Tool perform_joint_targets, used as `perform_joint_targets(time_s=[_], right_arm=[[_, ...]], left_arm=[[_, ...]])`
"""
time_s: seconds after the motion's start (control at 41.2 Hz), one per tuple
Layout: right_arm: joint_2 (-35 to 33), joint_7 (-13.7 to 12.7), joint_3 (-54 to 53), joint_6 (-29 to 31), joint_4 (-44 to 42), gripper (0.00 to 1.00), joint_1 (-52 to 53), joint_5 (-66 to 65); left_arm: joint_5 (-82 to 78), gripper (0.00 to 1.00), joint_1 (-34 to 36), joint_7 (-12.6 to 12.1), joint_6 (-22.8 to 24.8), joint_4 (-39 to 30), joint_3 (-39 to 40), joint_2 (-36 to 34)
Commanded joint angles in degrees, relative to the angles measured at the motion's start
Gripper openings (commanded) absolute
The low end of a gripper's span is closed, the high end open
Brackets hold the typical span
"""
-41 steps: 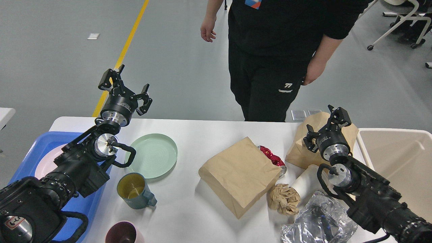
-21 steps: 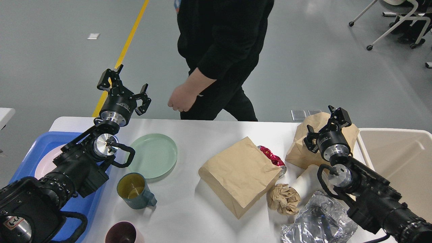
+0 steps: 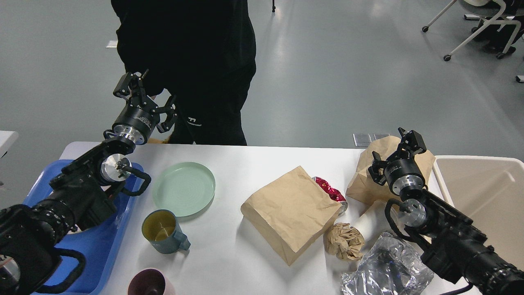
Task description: Tidy desktop
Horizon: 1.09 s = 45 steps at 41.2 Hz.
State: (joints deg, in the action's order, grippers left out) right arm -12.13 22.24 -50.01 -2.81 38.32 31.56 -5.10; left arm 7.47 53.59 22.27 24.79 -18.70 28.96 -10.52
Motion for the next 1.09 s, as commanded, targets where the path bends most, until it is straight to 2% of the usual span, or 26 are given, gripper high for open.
perform_joint_targets(time_s=[0.0, 0.073, 0.121, 0.194, 0.243, 0.34, 0.388, 0.413, 0.534, 0.68, 0.85, 0.947, 1.068], right_arm=[[0.0, 0.0, 0.0, 0.0, -0.1, 1.0, 0.0, -0.1], [0.0, 0.0, 0.0, 0.0, -0.1, 1.0, 0.0, 0.0], [0.0, 0.0, 0.0, 0.0, -0.1, 1.0, 0.0, 0.0], [0.0, 0.0, 0.0, 0.0, -0.1, 1.0, 0.0, 0.0], [0.0, 0.0, 0.0, 0.0, -0.1, 1.0, 0.0, 0.0], [0.0, 0.0, 0.0, 0.0, -0.2, 1.0, 0.0, 0.0], [0.0, 0.0, 0.0, 0.0, -0.2, 1.0, 0.0, -0.1], [0.0, 0.0, 0.0, 0.0, -0.1, 1.0, 0.0, -0.1], [0.0, 0.0, 0.0, 0.0, -0.1, 1.0, 0.0, -0.1], [0.0, 0.0, 0.0, 0.0, -0.1, 1.0, 0.0, 0.0], [0.0, 0.0, 0.0, 0.0, -0.2, 1.0, 0.0, 0.0], [0.0, 0.0, 0.0, 0.0, -0.2, 1.0, 0.0, 0.0], [0.0, 0.0, 0.0, 0.0, -0.2, 1.0, 0.0, -0.1]], left_arm=[[0.0, 0.96, 4.4, 0.2, 3.5, -1.2, -13.6, -3.7], [0.0, 0.96, 7.3, 0.2, 6.2, -1.9, -21.1, -5.7], [0.0, 0.96, 11.2, 0.1, 9.2, -2.0, -30.1, -7.6], [0.0, 0.96, 14.5, 0.1, 10.6, -2.0, -36.9, -8.4], [-0.1, 0.96, 18.6, 0.1, 12.3, -2.0, -47.0, -9.3], [-0.1, 0.96, 22.9, 0.1, 15.6, -2.0, -59.4, -9.4], [-0.1, 0.96, 25.8, 0.1, 18.2, -2.0, -67.1, -9.3], [-0.1, 0.96, 28.6, 0.1, 21.3, -2.0, -74.3, -8.9], [-0.2, 0.96, 34.4, 0.2, 30.2, -3.4, -91.2, -7.2], [-0.3, 0.96, 40.4, 0.0, 30.2, -4.2, -108.1, -2.2], [-0.4, 0.97, 41.9, 0.0, 30.2, -4.2, -116.8, 0.8], [-0.6, 0.97, 41.6, -0.1, 30.2, -4.5, -118.1, 0.8], [-2.8, 0.97, 41.9, -0.5, 30.2, -8.5, -118.4, 0.8]])
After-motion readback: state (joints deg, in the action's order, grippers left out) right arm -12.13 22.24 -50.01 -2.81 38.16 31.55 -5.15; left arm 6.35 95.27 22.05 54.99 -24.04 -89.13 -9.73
